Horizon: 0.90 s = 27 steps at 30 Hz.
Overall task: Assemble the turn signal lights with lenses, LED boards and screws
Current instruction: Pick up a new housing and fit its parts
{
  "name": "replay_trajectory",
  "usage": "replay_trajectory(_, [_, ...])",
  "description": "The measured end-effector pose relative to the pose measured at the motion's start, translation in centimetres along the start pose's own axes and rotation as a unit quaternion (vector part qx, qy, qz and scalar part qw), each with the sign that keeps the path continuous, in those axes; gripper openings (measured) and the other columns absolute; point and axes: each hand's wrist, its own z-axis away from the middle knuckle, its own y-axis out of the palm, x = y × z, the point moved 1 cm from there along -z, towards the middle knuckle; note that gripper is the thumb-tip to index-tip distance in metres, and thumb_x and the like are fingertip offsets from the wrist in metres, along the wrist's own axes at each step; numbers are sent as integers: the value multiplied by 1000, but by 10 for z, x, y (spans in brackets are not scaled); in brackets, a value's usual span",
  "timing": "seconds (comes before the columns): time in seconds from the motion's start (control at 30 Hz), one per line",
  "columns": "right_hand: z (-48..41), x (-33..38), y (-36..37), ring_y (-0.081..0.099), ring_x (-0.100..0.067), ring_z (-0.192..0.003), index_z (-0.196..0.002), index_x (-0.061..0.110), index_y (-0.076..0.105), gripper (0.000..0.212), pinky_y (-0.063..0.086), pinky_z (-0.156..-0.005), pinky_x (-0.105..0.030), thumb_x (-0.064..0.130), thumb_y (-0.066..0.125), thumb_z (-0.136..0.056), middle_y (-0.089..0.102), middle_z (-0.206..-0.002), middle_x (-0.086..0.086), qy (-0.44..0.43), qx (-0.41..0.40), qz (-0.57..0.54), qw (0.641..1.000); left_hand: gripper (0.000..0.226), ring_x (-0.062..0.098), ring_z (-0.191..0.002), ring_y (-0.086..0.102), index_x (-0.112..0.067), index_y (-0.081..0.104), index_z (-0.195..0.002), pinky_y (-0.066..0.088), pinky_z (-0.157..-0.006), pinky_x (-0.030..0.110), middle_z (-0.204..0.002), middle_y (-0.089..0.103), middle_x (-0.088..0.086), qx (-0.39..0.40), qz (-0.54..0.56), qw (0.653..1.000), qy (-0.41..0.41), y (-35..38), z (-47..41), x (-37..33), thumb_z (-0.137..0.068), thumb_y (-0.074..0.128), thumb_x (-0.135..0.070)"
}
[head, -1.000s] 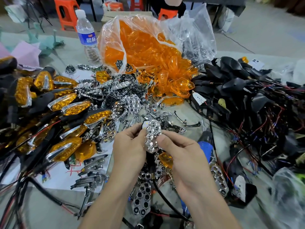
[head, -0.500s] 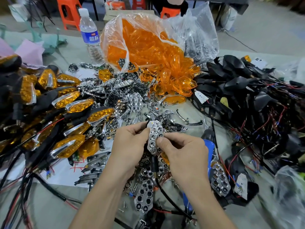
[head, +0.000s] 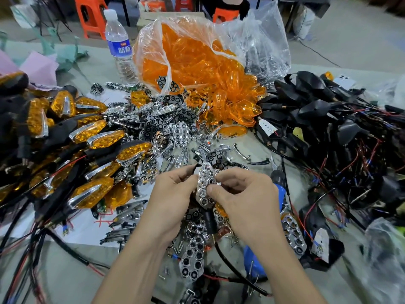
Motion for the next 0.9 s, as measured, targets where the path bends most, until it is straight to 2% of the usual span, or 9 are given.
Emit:
replay_trajectory(0.07, [1, 3, -1, 66, 7, -76, -84, 47, 74, 28, 44, -66, -3, 30, 92, -71, 71, -71, 27, -17, 3, -6, 1000, 22, 19, -79, 73, -20, 82, -106, 56, -62, 26, -99, 80, 12, 4, 28, 1000, -3, 1, 2, -2, -101, 64, -10])
replay_trajectory(0.17, [3, 4, -1, 67, 1, -75, -86, 46, 74, 31, 47, -67, -7, 27, 92, -70, 72, -72, 22, -31, -5, -26, 999, 22, 18, -89, 77, -22, 81, -110, 61, -69, 25, -101, 81, 9, 12, 41, 999, 5, 2, 2, -5, -102, 64, -12])
replay_trajectory(0.27, [4, 2, -2, 67, 1, -73, -85, 46, 74, 33, 47, -66, -7, 23, 92, -70, 72, -72, 21, -21, -9, -31, 999, 22, 17, -81, 74, -23, 81, -110, 59, -63, 24, -99, 80, 10, 19, 25, 999, 9, 3, 3, -7, -102, 64, -12])
replay_trajectory(0.4, [3, 3, -6, 66, 3, -69, -71, 31, 75, 19, 45, -62, -6, 23, 92, -68, 71, -68, 20, -9, 2, -11, 1000, 21, 15, -77, 69, -25, 82, -107, 55, -59, 25, -100, 80, 9, 46, 39, 998, -23, 3, 5, -8, -99, 66, -15])
replay_trajectory(0.57, [4, 9, -2, 65, -2, -66, -70, 27, 72, 19, 49, -61, -14, 30, 90, -72, 70, -66, 17, -4, 2, 18, 1000, 26, 32, -95, 62, -18, 82, -108, 45, -85, 46, -111, 76, 23, 42, 103, 992, -60, 3, 7, 0, -99, 59, -9])
replay_trajectory(0.7, [7, 7, 2, 64, 4, -73, -71, 29, 70, 17, 46, -63, -10, 29, 87, -76, 69, -72, 25, -4, -13, 23, 1000, 26, 33, -95, 63, -16, 81, -109, 48, -72, 38, -112, 76, 23, 43, 124, 990, -59, 3, 8, 2, -99, 58, -8])
replay_trajectory(0.8, [9, 3, 6, 63, 9, -80, -77, 36, 71, 15, 44, -65, -7, 32, 85, -79, 67, -80, 34, 5, -12, 23, 1000, 25, 31, -89, 66, -19, 83, -103, 54, -70, 35, -105, 78, 20, 32, 110, 992, -50, 2, 7, 1, -98, 61, -7])
replay_trajectory(0.83, [9, 1, 7, 64, 8, -81, -79, 38, 71, 14, 45, -66, -9, 33, 83, -81, 68, -81, 35, 6, -10, 21, 1000, 26, 30, -88, 67, -19, 83, -104, 55, -69, 34, -106, 78, 20, 33, 109, 992, -50, 2, 7, 1, -98, 60, -7])
replay_trajectory(0.9, [8, 0, 9, 66, 5, -81, -83, 40, 70, 11, 54, -78, -24, 34, 80, -85, 69, -84, 35, 10, -7, 18, 1000, 30, 30, -91, 69, -19, 81, -111, 58, -67, 36, -114, 76, 21, 49, 126, 989, -55, 1, 7, 1, -102, 54, -10])
